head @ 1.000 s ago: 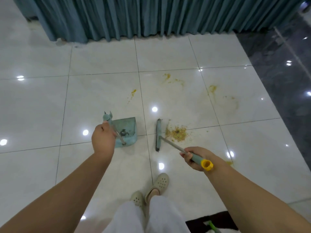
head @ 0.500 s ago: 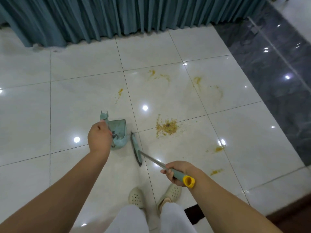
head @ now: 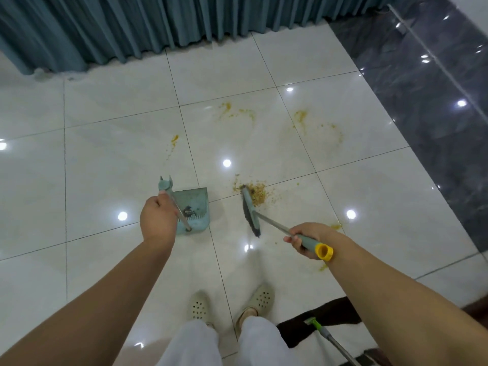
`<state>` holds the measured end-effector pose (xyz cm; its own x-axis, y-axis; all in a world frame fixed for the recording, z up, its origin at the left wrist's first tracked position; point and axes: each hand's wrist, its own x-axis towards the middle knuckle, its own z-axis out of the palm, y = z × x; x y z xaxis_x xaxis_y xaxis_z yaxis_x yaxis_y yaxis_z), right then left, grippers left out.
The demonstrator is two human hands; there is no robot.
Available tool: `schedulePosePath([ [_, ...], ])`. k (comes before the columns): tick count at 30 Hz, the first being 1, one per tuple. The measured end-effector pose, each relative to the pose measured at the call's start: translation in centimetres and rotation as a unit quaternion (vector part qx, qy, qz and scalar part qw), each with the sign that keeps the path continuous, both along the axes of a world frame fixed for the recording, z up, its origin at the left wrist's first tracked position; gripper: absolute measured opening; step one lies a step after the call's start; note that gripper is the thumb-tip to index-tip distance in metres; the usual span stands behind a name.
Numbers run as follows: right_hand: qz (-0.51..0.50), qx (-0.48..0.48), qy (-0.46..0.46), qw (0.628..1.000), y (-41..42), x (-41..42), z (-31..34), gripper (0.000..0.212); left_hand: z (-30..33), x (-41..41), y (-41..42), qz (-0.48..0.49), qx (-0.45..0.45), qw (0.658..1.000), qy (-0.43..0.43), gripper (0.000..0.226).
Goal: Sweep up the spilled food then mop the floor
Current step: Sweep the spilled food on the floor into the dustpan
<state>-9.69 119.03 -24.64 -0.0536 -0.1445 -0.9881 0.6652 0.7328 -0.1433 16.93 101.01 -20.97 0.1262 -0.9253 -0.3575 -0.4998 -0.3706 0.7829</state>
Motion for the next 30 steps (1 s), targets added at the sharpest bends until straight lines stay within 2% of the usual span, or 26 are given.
schedulePosePath([
  [3, 0.026, -0.002, -0.009, 1.000, 0.6, -2.7, 0.5, 0.014, -0.3, -2.2, 1.1, 0.001, 0.001, 1.000, -0.008, 0.046],
  [8, 0.068, 0.008, -0.061, 0.996, 2.8, -4.7, 1.4, 0.026, -0.2, -6.4, 2.4, -0.016, -0.010, 0.999, -0.027, 0.049],
  [13, 0.067, 0.022, -0.103, 0.992, 5.8, -4.6, 1.6, 0.018, -0.2, -9.3, 3.4, -0.021, -0.015, 0.999, -0.038, 0.048],
  [19, 0.097, 0.030, -0.062, 0.993, 7.9, -6.1, 1.1, 0.018, -0.2, -12.1, 4.3, -0.038, -0.028, 0.997, -0.060, 0.051],
  [23, 0.061, 0.019, -0.044, 0.997, 7.7, -8.0, 1.2, 0.015, -0.3, -13.4, 5.0, -0.044, -0.043, 0.996, -0.068, 0.052],
  [30, -0.068, -0.011, -0.072, 0.995, 9.0, -12.2, 3.2, 0.023, -0.1, -15.9, 6.2, -0.073, -0.063, 0.992, -0.081, 0.047],
])
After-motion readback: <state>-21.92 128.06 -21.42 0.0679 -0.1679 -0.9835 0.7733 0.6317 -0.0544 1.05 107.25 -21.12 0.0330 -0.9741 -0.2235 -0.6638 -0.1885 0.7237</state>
